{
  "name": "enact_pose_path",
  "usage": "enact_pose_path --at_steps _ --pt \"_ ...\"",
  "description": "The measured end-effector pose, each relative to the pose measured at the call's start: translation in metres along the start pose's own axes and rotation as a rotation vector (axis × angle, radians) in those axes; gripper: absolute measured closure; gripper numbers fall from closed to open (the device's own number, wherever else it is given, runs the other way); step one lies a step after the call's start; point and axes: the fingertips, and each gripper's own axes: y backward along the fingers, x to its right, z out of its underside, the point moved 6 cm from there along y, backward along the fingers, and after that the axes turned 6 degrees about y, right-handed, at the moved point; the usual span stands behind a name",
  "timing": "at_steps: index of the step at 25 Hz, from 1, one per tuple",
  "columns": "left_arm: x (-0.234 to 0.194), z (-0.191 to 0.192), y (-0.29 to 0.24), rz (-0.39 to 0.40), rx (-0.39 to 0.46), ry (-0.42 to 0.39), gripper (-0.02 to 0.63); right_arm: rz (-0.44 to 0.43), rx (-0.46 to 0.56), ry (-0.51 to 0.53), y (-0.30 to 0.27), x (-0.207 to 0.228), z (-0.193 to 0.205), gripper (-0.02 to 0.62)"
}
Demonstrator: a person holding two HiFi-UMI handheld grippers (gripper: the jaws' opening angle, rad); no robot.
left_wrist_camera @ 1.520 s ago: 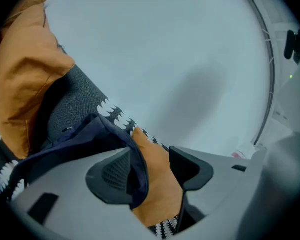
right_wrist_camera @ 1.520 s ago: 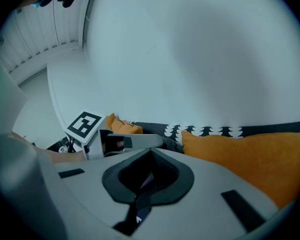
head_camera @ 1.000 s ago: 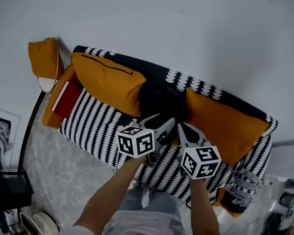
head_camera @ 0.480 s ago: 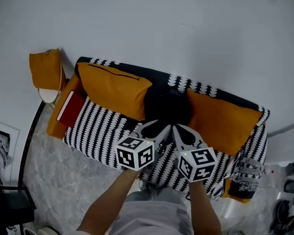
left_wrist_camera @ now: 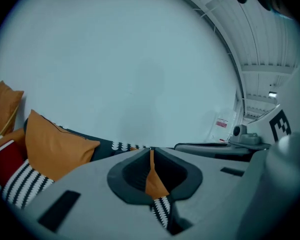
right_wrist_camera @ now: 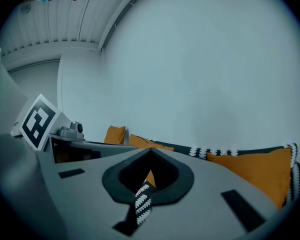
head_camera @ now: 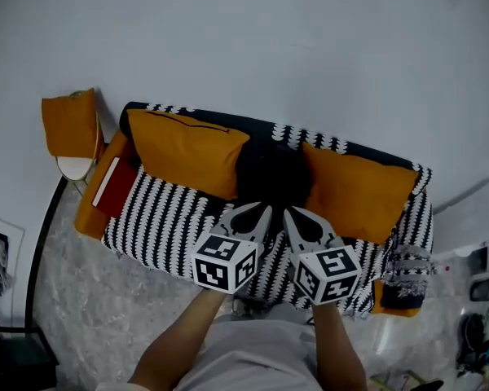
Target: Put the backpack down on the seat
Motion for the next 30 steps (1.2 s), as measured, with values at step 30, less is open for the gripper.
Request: enact_pose_path --at_steps 30 --pt "0.009 0.01 0.01 -0.02 -0.009 -0.029 0.603 0.02 -0.017 0.027 0.008 -0.018 0.006 0.594"
